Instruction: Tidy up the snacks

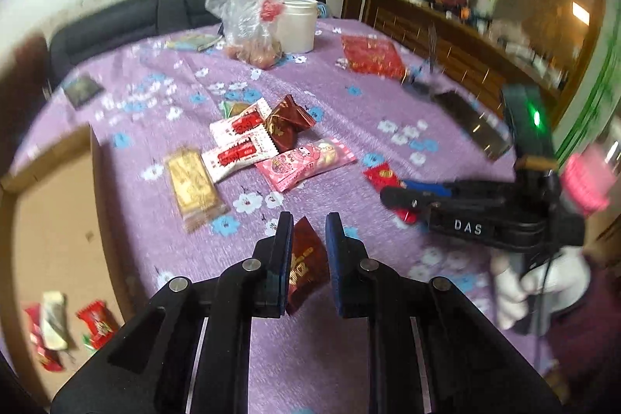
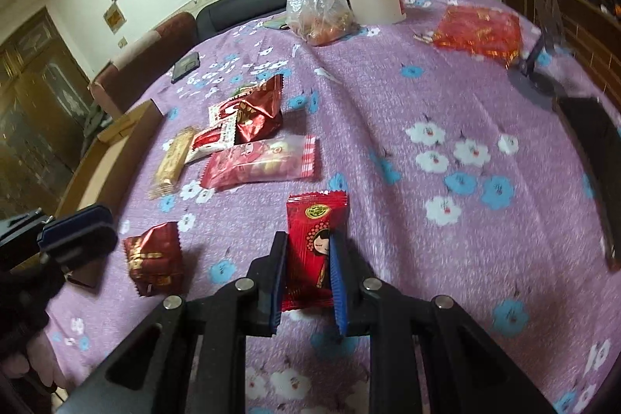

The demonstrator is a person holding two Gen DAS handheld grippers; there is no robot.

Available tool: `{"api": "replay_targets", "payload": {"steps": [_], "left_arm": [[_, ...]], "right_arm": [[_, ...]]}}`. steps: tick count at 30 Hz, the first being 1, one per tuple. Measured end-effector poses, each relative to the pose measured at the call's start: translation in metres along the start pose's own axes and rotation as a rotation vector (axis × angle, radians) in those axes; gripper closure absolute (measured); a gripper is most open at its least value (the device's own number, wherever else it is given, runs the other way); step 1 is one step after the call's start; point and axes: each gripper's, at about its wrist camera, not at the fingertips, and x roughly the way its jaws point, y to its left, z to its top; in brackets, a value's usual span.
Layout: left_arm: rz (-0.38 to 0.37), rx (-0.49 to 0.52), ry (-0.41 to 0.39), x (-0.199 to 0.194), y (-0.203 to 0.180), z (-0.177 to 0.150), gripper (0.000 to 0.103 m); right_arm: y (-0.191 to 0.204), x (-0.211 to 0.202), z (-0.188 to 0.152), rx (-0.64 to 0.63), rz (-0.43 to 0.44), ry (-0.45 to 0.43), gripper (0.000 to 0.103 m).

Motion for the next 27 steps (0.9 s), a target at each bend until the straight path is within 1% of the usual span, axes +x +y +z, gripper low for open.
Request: {"api": "replay_targets", "payload": {"steps": [1, 2, 3, 5, 7, 10, 12, 14, 15, 17, 19, 20, 21, 23, 25, 27], "left_arm": [[-0.015, -0.026, 0.003, 0.000, 0.005, 0.001, 0.087], [-0.015, -0.046, 0.007, 0.001, 0.010, 0.002, 0.084], [-0.007, -0.055, 0.009, 0.003, 0.012, 0.002, 0.080], [0.012, -0.054, 0.016, 0.011, 0.013, 0.002, 0.075], [0.010, -0.049, 0.021, 0.016, 0.013, 0.000, 0.075], [0.029, 0.002, 0.024, 0.029, 0.010, 0.001, 0.075], [0.050, 0.044, 0.051, 0.042, 0.008, 0.003, 0.075], [0.062, 0.062, 0.089, 0.053, 0.008, 0.002, 0.075], [0.055, 0.064, 0.110, 0.058, 0.008, 0.000, 0.075], [0.017, 0.074, 0.134, 0.062, 0.006, -0.007, 0.075], [0.001, 0.084, 0.141, 0.062, 0.003, -0.013, 0.068], [-0.010, 0.093, 0.149, 0.062, 0.001, -0.016, 0.059], [-0.015, 0.105, 0.152, 0.062, -0.002, -0.019, 0.053], [-0.007, 0.140, 0.148, 0.059, -0.009, -0.024, 0.050], [-0.012, 0.180, 0.148, 0.055, -0.018, -0.029, 0.050], [0.003, 0.217, 0.153, 0.054, -0.027, -0.034, 0.050]], "right_arm": [[-0.003, -0.001, -0.001, 0.016, 0.014, 0.002, 0.080], [-0.005, -0.002, -0.001, 0.027, 0.020, 0.001, 0.080], [-0.005, -0.003, -0.001, 0.031, 0.019, 0.000, 0.080], [-0.005, -0.002, -0.001, 0.034, 0.022, 0.001, 0.080], [-0.004, -0.002, -0.002, 0.027, 0.020, 0.001, 0.080], [-0.002, -0.001, -0.003, 0.019, 0.019, 0.002, 0.080], [-0.003, -0.001, -0.003, 0.019, 0.023, 0.004, 0.080], [-0.004, -0.001, -0.003, 0.022, 0.028, 0.005, 0.080], [-0.004, -0.001, -0.003, 0.022, 0.031, 0.006, 0.080], [-0.004, -0.001, -0.003, 0.022, 0.031, 0.007, 0.080], [-0.003, -0.001, -0.003, 0.017, 0.028, 0.007, 0.079], [-0.003, -0.001, -0.002, 0.014, 0.026, 0.007, 0.079], [-0.002, -0.001, -0.003, 0.011, 0.023, 0.006, 0.079], [0.000, 0.000, -0.003, -0.001, 0.015, 0.006, 0.079], [0.003, 0.000, -0.003, -0.020, 0.001, 0.005, 0.078], [0.005, 0.001, -0.004, -0.033, -0.009, 0.002, 0.078]]}}
